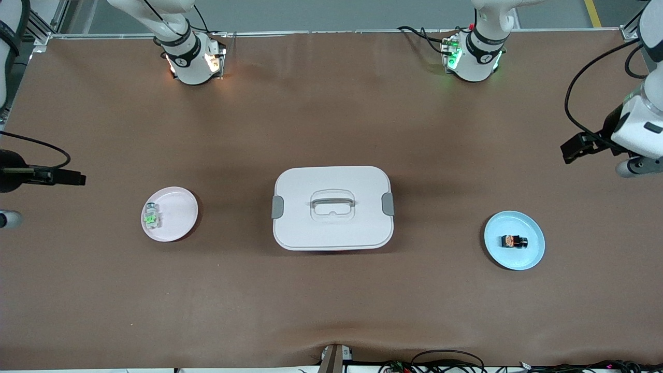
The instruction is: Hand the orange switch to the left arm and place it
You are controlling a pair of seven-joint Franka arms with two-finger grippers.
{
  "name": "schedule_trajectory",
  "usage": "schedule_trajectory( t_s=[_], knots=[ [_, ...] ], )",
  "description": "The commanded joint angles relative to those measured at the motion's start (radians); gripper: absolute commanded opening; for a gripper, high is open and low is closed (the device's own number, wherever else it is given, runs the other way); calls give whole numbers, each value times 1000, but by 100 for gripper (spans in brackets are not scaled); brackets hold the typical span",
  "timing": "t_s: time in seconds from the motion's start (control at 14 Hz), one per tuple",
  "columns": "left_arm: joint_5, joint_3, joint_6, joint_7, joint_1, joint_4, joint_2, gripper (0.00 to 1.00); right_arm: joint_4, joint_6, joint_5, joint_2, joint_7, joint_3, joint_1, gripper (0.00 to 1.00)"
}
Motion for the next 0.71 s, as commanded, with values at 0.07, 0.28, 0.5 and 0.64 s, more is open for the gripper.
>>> schedule_trajectory(
  t_s=[0.07, 0.28, 0.5, 0.64],
  knots=[
    [-62, 163, -46, 36, -157, -1, -45, 100, -13, -6, -18, -61, -6, 16, -11, 100],
    [-78, 168, -71, 36, -177, -4, -90, 100, -11, -46, -6, -78, -7, 27, -9, 100],
    [-83, 163, -84, 38, -174, -4, -88, 100, -11, -45, 20, -95, 0, 21, -11, 100],
    [-104, 163, -103, 38, -175, -3, -91, 100, -11, -43, 29, -95, 2, 21, -18, 100]
  ],
)
